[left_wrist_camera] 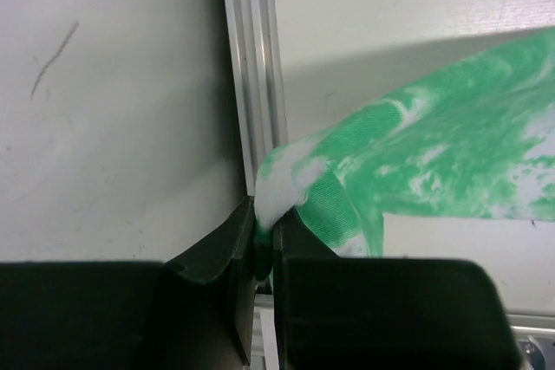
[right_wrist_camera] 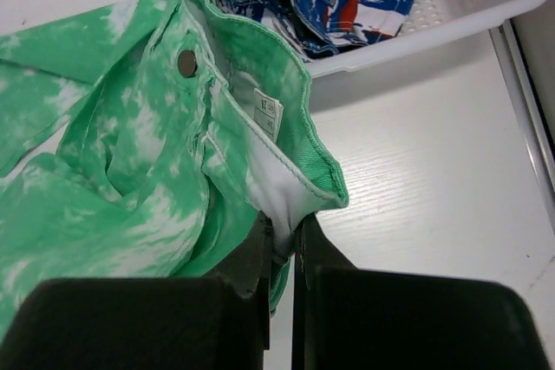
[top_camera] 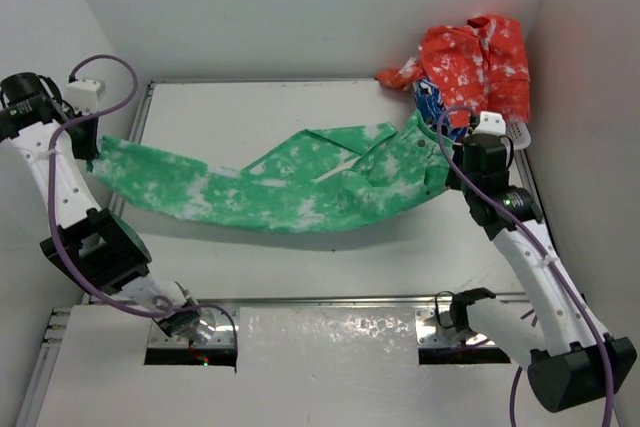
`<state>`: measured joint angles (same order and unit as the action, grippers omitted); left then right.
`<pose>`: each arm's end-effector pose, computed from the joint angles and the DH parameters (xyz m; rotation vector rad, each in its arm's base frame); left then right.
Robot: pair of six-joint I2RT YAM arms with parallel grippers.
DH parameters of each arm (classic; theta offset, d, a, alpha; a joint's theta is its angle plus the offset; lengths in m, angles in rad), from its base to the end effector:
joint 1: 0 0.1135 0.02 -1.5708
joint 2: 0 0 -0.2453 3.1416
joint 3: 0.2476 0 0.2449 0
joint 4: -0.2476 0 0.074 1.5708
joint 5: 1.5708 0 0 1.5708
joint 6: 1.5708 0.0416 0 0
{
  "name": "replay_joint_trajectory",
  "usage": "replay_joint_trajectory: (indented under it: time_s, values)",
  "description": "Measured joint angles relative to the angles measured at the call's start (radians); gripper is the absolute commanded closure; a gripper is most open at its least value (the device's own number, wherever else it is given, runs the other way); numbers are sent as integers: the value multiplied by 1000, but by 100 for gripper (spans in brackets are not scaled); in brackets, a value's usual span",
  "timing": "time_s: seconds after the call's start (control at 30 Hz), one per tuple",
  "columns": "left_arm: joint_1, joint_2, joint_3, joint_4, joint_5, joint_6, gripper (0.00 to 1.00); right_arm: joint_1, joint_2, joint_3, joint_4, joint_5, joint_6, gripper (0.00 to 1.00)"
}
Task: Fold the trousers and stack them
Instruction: Flatten the trousers out
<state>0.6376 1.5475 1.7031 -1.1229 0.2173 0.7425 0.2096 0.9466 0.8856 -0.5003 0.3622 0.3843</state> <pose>0.2501 0.1741 0.3604 0.2182 2.5195 0.2882 0.2113 0.0299 0.2979 0.3913 2.0550 -0.0280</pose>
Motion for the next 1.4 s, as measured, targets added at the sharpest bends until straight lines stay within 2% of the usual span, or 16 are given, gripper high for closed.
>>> replay_joint_trajectory:
  time_s: [0.17,0.4,0.5,0.7,0.83,1.0,1.2,1.23,1.27,1.3,1.33,1.37,1.4]
  values:
    - [49,95,85,-44,21,12,100,-1,-8,0,-38,28,-4,100]
    - [68,178,165,-97,20,15,100,-6,66,40,-125,61,47,100]
    - [90,175,72,-89,-17,34,100,-24,10,-25,-180,84,129,100]
    - [164,152,-271,-50,-163,76,100,-70,-301,-406,-333,93,458,100]
    - [166,156,-411,-13,-224,88,100,-71,-360,-531,-419,127,666,100]
    - [166,174,-403,21,-243,88,100,-71,-360,-524,-467,206,777,100]
    - [163,192,-359,47,-262,91,100,-71,-344,-379,-557,357,798,100]
    - [163,193,-359,47,-269,91,95,-71,-344,-371,-569,379,802,100]
    - [162,195,-359,49,-275,93,86,-71,-348,-362,-579,399,805,88]
    - [162,198,-359,49,-279,100,75,-71,-352,-362,-587,412,808,67]
    - [162,202,-359,49,-284,105,44,-71,-354,-362,-596,428,806,34]
    - [162,207,-359,50,-285,120,36,-71,-354,-363,-605,448,805,24]
    - [162,212,-360,49,-284,127,32,-71,-354,-363,-611,468,798,16]
